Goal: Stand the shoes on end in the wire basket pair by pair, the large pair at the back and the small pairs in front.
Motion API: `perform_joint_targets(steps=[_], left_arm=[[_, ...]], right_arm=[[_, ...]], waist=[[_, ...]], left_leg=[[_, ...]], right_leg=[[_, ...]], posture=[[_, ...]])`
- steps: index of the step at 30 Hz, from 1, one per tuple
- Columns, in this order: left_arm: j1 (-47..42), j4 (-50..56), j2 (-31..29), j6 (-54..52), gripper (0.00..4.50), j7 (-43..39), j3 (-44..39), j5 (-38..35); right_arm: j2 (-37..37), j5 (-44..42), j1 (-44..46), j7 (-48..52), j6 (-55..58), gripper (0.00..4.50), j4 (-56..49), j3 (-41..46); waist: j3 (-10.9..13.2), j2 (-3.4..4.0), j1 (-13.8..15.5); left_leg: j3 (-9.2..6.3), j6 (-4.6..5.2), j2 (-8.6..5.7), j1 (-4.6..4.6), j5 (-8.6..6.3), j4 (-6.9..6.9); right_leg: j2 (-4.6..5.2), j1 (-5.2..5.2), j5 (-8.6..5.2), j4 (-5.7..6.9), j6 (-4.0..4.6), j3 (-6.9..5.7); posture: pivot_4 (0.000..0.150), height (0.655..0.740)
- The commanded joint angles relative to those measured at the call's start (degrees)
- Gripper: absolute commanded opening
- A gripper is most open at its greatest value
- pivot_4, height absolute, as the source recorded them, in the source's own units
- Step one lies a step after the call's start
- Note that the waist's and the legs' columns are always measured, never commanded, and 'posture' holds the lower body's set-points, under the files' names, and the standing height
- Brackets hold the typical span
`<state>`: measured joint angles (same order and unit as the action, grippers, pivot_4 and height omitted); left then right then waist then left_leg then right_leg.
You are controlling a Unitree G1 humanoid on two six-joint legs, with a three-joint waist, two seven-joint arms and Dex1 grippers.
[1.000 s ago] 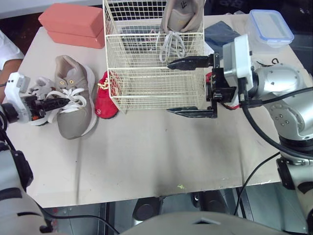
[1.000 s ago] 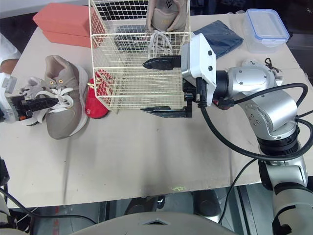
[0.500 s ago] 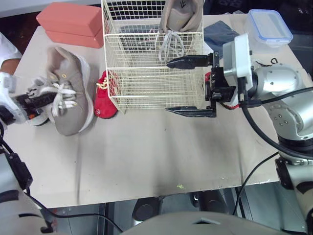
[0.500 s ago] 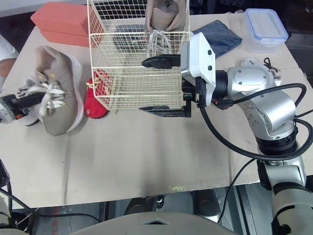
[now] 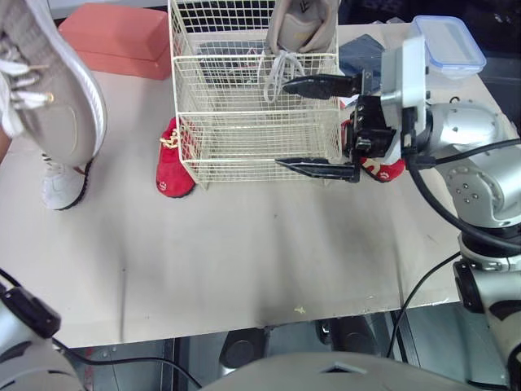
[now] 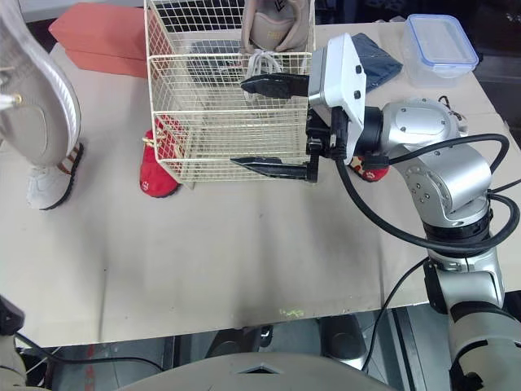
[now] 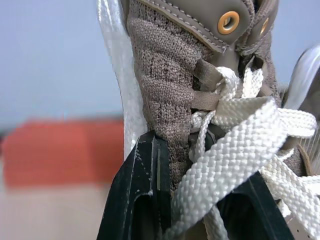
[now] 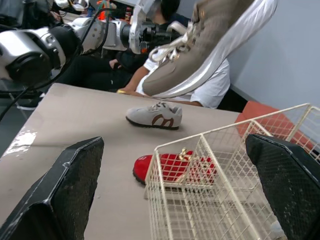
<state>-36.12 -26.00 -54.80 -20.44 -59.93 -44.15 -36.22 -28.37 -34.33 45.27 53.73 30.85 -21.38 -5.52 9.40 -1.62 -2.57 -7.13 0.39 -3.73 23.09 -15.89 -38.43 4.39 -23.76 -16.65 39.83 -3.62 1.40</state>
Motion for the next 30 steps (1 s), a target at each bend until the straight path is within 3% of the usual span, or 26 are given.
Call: perform_joint_targets(steps=[1,7,11,21,30], left_arm=[[-8.07,11.09,4.54,6.41,0.56,9.65,2.12,-1.98],[-16.01,19.14,17.64,16.04,0.56,20.28,12.21,3.46],[-21.66,14.35,24.78,26.72,0.56,26.31,19.39,11.94],[-26.92,-6.72,30.09,47.87,0.56,28.53,26.13,21.45],[-24.3,-14.59,31.91,54.36,0.56,32.15,29.24,25.74]], right_arm=[[1.77,0.18,1.76,-4.4,-2.45,4.5,-0.19,4.07],[2.51,1.33,1.68,-9.65,-3.22,4.5,-0.15,6.97],[2.38,1.16,0.2,-11.85,-2.59,4.5,-1.77,7.49],[0.99,0.67,-1.31,-15.69,-0.98,4.5,-4.02,8.68],[0.45,0.5,-1.54,-19.11,1.28,4.5,-4.47,8.98]], waist=[[-0.03,-0.07,0.27],[-0.07,-0.12,0.28],[-0.06,-0.12,-0.16],[-0.06,-0.12,-1.29],[-0.06,-0.12,-1.38]], left_leg=[[-0.01,0.0,0.0,0.01,0.0,-0.02],[-0.03,-0.01,-0.11,0.1,0.0,-0.25],[-0.01,-0.01,-0.11,0.1,0.01,-0.27],[0.05,-0.01,-0.11,0.07,0.01,-0.25],[-0.11,-0.01,-0.12,0.7,0.01,-0.74]], right_leg=[[0.0,0.0,0.0,0.0,0.0,-0.02],[0.1,0.08,0.01,-0.02,-0.01,-0.13],[0.08,0.05,0.01,0.02,-0.01,-0.14],[0.08,0.02,0.01,0.04,-0.01,-0.13],[0.07,-0.39,0.01,0.12,-0.01,-0.28]], posture=[[0.15,0.74],[0.15,0.74],[0.15,0.74],[0.15,0.74],[0.15,0.74]])
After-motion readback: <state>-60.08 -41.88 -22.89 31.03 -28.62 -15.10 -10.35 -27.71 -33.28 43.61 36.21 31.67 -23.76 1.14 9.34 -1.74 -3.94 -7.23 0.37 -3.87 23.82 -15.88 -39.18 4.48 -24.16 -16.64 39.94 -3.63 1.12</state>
